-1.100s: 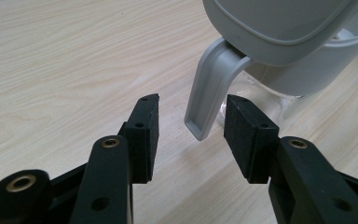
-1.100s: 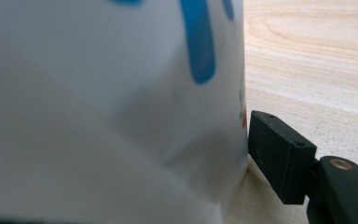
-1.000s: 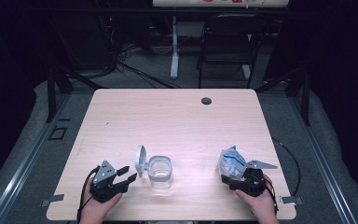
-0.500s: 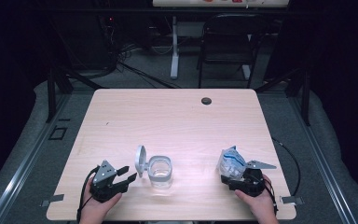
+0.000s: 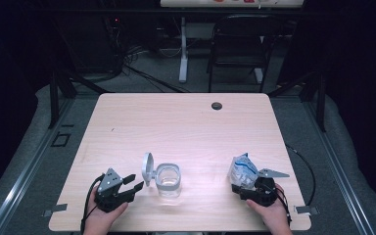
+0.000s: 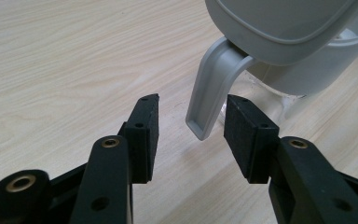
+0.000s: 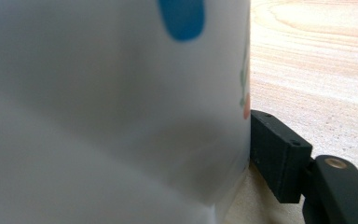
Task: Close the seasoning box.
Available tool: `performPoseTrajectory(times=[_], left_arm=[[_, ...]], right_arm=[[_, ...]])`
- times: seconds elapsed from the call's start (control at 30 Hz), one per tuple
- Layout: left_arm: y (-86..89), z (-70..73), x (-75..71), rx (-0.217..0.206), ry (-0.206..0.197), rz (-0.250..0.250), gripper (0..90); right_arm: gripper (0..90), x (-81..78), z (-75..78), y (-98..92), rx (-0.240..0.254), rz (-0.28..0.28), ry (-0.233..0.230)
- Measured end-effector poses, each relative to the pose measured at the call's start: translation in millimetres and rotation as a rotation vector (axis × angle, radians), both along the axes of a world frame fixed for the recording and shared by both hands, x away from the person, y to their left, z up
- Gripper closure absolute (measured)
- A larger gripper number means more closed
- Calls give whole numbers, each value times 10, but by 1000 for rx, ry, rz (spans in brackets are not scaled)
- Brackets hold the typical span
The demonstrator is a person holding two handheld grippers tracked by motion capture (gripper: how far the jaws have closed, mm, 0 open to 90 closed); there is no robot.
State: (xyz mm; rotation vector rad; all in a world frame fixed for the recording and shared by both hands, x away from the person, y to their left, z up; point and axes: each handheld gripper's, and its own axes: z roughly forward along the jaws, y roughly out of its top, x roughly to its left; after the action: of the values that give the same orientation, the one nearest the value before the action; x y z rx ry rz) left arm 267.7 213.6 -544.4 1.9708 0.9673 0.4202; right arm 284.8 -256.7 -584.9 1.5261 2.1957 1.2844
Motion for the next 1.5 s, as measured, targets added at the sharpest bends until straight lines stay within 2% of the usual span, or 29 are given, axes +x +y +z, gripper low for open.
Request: performPoseTrajectory(times=[0.5, 0.6, 0.67, 0.7, 0.73, 0.93, 0.97, 1.5], left_arm=[[4, 4, -2, 3, 1, 0, 558], [7, 1, 1, 5, 4, -2, 558], [2, -5, 2, 0, 1, -2, 557], [1, -4, 1, -1, 2, -2, 558], [3, 1, -1, 3, 4, -1, 557], [12, 3, 2, 7, 2, 0, 558], [12, 2, 2, 8, 2, 0, 557], [8, -2, 1, 5, 3, 4, 557]], right_arm=[[416, -1, -7, -2, -2, 14, -13], [413, -8, -16, -5, -4, 14, -22], [411, -18, -39, -5, 5, 9, -45], [412, -20, -40, -11, -8, 8, -43], [412, -20, -42, -7, 8, 9, -45], [412, -22, -48, -4, 10, 6, -49], [411, -23, -47, -8, -5, 3, -47], [448, -14, -47, -20, 10, 14, -51]])
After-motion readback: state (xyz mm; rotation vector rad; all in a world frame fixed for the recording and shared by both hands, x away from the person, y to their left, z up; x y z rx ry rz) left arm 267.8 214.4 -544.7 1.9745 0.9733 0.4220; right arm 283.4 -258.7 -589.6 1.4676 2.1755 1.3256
